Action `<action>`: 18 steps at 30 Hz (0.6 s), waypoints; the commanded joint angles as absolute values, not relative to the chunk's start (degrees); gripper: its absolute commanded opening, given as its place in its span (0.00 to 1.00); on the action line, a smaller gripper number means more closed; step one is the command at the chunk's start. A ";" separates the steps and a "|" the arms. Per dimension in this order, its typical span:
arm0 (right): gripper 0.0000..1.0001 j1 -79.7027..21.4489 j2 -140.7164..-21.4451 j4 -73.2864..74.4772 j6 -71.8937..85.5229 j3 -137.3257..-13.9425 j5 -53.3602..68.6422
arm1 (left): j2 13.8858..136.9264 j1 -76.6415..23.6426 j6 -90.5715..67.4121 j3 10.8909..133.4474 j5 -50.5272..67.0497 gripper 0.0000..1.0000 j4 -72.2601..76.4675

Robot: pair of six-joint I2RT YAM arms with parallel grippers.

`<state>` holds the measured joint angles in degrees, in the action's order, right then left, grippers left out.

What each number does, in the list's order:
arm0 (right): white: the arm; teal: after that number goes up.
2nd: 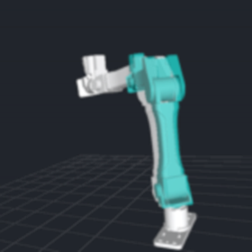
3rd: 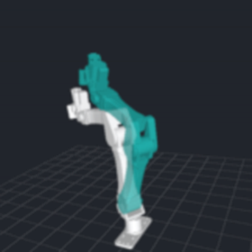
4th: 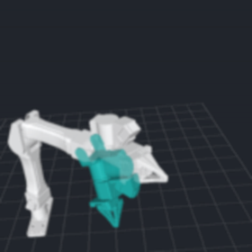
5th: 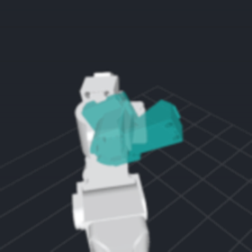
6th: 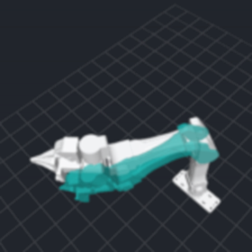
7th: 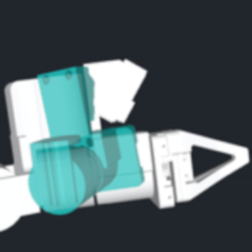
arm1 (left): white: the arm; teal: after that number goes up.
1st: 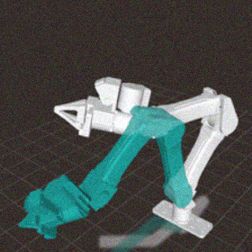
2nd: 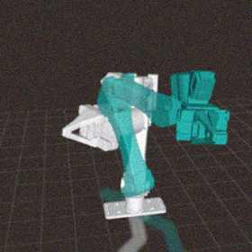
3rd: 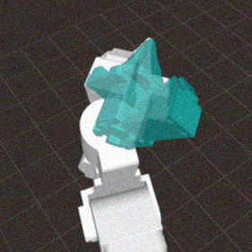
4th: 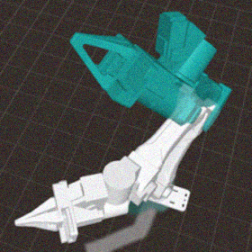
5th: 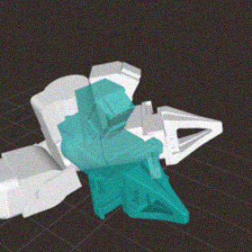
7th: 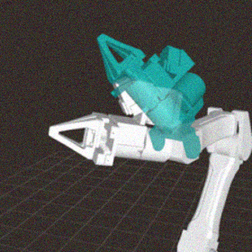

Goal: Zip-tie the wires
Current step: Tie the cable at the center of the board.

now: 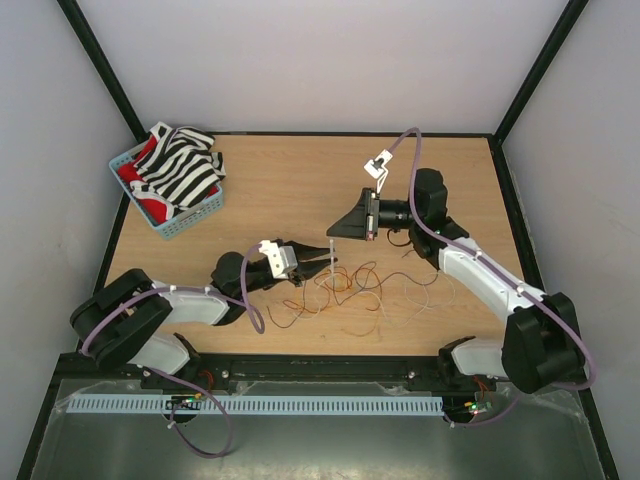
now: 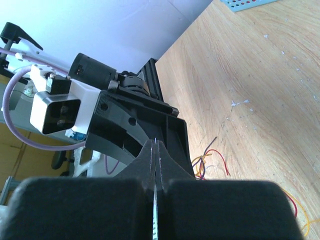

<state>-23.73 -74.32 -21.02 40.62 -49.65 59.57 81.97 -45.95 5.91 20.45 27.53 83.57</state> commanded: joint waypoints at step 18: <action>0.00 -23.39 -70.47 -30.85 45.21 -41.66 61.80 | 81.53 -44.99 4.82 23.93 29.31 0.36 84.81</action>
<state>-23.57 -71.81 -28.03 44.99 -42.41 60.93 82.08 -45.30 5.69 22.76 28.53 82.94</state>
